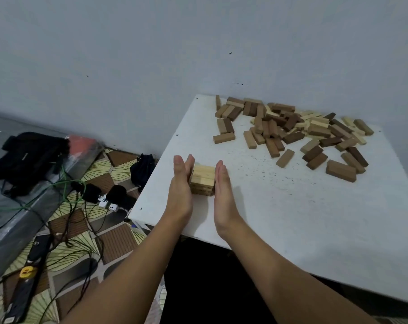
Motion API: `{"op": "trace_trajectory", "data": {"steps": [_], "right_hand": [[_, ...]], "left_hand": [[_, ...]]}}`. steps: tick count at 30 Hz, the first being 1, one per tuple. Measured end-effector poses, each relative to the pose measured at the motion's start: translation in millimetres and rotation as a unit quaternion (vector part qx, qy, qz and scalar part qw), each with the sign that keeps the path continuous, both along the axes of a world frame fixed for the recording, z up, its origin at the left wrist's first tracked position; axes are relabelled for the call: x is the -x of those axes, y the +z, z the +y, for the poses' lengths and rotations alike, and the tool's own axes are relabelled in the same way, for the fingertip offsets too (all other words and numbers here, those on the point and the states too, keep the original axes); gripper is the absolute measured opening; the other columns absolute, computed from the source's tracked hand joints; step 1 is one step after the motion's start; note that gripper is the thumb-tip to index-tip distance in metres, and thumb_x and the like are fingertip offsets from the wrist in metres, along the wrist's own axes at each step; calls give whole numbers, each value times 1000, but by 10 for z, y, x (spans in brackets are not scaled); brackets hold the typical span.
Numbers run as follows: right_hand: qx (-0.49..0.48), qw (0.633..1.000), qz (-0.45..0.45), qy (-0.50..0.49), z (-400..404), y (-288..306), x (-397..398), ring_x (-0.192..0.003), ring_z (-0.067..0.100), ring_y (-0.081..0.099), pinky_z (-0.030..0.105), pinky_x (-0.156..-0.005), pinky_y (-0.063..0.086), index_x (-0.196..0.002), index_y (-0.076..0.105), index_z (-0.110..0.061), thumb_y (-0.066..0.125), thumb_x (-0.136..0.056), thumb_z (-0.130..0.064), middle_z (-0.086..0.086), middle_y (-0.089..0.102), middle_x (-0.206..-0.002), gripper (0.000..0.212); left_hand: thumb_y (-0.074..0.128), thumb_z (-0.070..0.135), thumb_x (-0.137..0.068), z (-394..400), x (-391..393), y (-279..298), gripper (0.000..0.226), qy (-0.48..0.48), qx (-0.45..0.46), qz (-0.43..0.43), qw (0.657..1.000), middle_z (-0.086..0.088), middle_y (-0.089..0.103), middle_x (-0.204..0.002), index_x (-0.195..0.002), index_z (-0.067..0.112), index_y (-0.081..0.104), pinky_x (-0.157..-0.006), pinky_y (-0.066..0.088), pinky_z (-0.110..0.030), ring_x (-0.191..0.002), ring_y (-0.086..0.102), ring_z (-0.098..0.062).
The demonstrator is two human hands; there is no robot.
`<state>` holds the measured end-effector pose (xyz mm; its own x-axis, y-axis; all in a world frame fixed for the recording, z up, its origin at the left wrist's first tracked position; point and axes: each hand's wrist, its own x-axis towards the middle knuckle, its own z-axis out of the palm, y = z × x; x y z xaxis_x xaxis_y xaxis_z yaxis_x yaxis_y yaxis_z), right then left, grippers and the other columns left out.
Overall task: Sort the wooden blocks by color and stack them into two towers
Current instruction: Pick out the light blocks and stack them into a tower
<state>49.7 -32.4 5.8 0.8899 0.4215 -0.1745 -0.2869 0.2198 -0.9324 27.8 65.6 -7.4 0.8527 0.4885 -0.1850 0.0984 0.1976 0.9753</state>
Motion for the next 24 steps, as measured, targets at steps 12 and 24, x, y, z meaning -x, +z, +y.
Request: {"op": "trace_trajectory", "data": {"steps": [12,24], "right_hand": [[31,999,-37,7,66,-480,-217,-122,-7,59,13,-97,47,-158,35,-27,30,-104,-62,-17,61,-137,64],[17,1000,-9,17,157,-522,-216,-145,8,42,41,-124,30,-163,27,-28,43,-83,-92,-6,40,-162,104]], "left_hand": [[24,107,-65,-57,26,-17,121,11,-68,-10,998,8,60,-147,-155,31,48,-121,35,-32,-134,54,-1],[21,107,-67,-46,26,-84,117,18,-89,2,996,6,58,-150,-155,34,48,-123,34,-41,-139,52,-7]]}}
